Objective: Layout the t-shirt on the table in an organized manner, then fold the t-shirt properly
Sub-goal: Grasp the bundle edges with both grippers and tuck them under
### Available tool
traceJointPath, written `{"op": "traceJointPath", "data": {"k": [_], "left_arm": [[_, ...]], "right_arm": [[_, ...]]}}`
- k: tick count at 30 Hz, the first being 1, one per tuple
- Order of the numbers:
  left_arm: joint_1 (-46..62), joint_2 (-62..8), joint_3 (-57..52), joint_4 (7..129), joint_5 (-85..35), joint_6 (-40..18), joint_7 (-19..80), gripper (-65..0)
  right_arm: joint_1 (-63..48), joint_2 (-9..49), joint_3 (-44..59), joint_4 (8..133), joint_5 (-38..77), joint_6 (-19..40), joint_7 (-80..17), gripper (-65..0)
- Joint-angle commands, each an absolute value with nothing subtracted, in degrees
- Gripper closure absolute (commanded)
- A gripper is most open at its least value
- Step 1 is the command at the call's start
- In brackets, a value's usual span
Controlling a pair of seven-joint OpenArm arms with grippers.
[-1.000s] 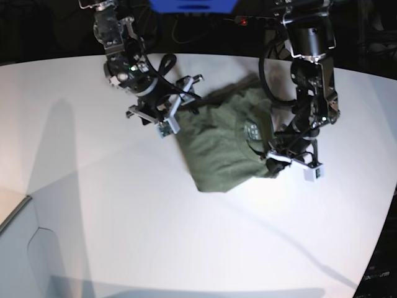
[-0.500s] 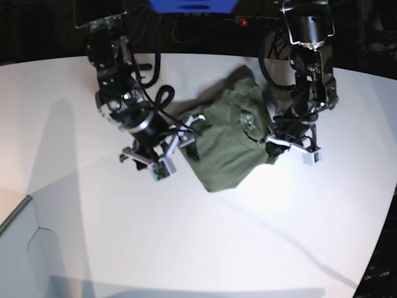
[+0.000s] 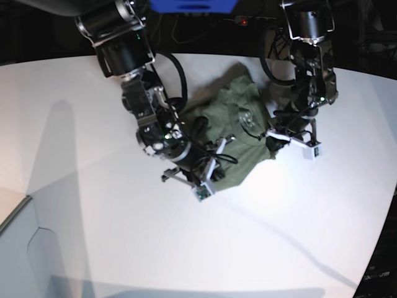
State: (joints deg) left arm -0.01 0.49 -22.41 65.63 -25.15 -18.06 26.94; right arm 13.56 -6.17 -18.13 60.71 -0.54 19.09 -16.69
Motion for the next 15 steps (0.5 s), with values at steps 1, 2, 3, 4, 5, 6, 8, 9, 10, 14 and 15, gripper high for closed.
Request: {"op": "traceJointPath", "data": {"k": [1,2,3,4,5,6,8,9,10,14,15], "left_arm": [[0.1,0.2,-22.4,66.5,-25.4,-18.4,26.6,0.0],[0.3,0.2,-22.4,66.5,-25.4,-18.4,26.4,0.0],[0.4,0.1,-22.4,66.5,-25.4,-18.4,26.4,0.0],[0.6,0.0,-22.4,66.5,-25.4,-18.4,26.3,0.0],[0.7,0.0,-22.4,66.5,-25.4,-18.4,26.3,0.0],[0.7,0.0,-22.5,66.3,-25.4,-18.5,26.3,0.0],[0.7,-0.1,-23.3,66.1,-25.4,-18.6,26.3,0.0],[1.1,-0.1,-24.4,66.1,-25.4,-18.6,26.3,0.0],[1.4,0.0,-25.4,66.1,-25.4,-18.6,26.3,-0.1],[1.5,0.0,-26.7,66.2,-25.4,-18.6,26.4,-0.1],[1.6,0.0,-26.7,66.4,-25.4,-18.6,26.4,-0.1]], "right_arm": [[14.9,-6.7,-18.2,59.8,0.0,19.1,-14.6,-5.2],[15.5,-6.5,-18.0,57.8,0.0,19.1,-13.0,-5.2],[15.9,-6.5,-17.5,55.6,0.0,19.1,-11.6,-5.2],[16.0,-6.5,-16.9,53.4,0.0,19.0,-10.5,-5.2],[16.6,-6.5,-16.2,51.8,0.0,19.0,-9.6,-5.2],[17.1,-6.5,-15.3,50.1,0.0,19.0,-8.7,-5.2],[17.5,-6.5,-13.3,47.1,0.0,19.0,-6.9,-5.2],[17.5,-6.5,-12.6,46.1,-0.1,19.0,-5.9,-5.2],[17.5,-6.5,-12.3,45.5,-0.1,19.0,-5.1,-5.2],[17.5,-5.9,-12.2,45.0,-0.2,19.0,-3.4,-5.2],[17.4,-5.9,-12.4,45.0,-0.2,19.0,-3.4,-5.2]]}}
